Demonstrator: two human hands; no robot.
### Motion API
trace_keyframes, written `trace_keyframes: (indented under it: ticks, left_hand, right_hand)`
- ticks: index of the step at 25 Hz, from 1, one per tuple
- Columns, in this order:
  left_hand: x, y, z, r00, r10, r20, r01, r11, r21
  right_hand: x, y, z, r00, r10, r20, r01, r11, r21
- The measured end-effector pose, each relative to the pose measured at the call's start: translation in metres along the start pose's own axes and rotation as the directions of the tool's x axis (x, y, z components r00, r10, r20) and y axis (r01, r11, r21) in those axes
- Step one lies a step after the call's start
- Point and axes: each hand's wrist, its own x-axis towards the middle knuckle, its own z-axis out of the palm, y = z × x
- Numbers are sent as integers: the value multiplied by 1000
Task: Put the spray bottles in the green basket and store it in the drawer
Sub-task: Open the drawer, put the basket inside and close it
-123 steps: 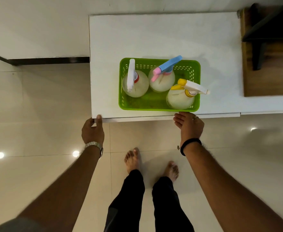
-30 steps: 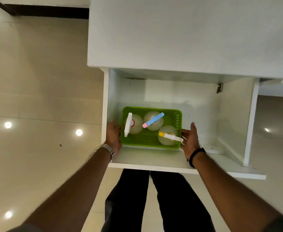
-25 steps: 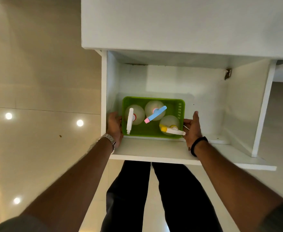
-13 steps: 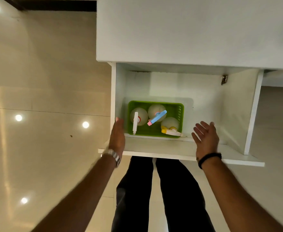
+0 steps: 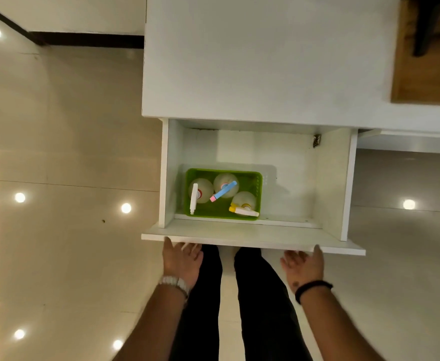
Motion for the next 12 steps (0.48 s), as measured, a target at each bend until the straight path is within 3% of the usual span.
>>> trace_keyframes:
  ticks: [3,12]
  left_hand:
    - [-4,22,27,1000,-24,-21,19,982,-190]
    - [-15,59,69,994,-36,104,50,990,-135]
  right_hand:
    - [0,-27,24,999,0,-42,9,975,220]
    - [-13,-61,70,998,-40,46,26,965,260]
